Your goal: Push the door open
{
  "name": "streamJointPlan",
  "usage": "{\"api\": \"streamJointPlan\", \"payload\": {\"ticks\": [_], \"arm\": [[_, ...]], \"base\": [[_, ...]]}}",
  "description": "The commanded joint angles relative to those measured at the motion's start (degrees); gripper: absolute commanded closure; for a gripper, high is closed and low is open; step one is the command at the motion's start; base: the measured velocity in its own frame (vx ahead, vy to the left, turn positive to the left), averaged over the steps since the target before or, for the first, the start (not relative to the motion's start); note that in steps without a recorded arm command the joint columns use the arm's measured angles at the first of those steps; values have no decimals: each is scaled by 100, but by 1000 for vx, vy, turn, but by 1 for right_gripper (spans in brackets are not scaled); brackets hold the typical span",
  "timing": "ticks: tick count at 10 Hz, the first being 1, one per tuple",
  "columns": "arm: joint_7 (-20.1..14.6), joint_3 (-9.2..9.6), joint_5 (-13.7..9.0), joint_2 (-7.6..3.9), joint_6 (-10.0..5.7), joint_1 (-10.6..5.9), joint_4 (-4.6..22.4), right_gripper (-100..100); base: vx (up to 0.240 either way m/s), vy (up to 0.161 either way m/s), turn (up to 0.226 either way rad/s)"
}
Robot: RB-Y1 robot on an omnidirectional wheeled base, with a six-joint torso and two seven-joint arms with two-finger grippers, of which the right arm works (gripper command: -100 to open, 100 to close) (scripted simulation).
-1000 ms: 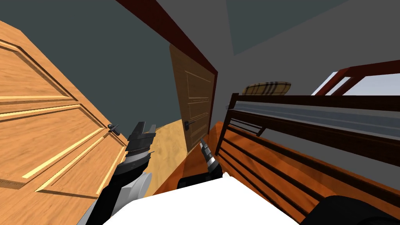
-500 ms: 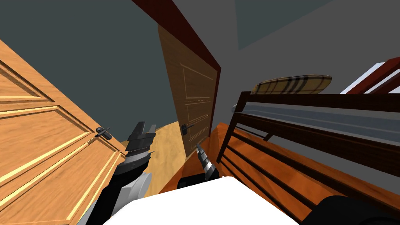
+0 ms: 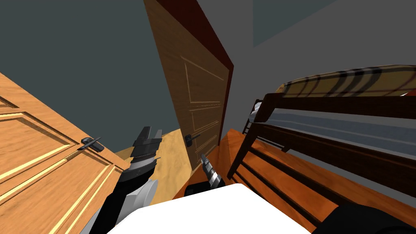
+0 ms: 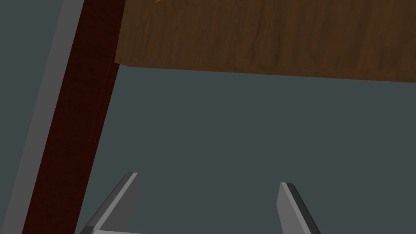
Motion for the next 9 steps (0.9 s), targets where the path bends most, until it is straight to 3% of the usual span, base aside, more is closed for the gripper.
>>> {"api": "streamJointPlan", "payload": {"ticks": [1, 4, 9], "arm": [[-44, 93, 80, -10, -20, 27, 71, -100], [-94, 149, 127, -33, -7, 9, 115, -100], [-67, 105, 67, 130, 140, -197, 276, -100]], "base": [[246, -37, 24], [167, -59, 22], [153, 109, 34]]}}
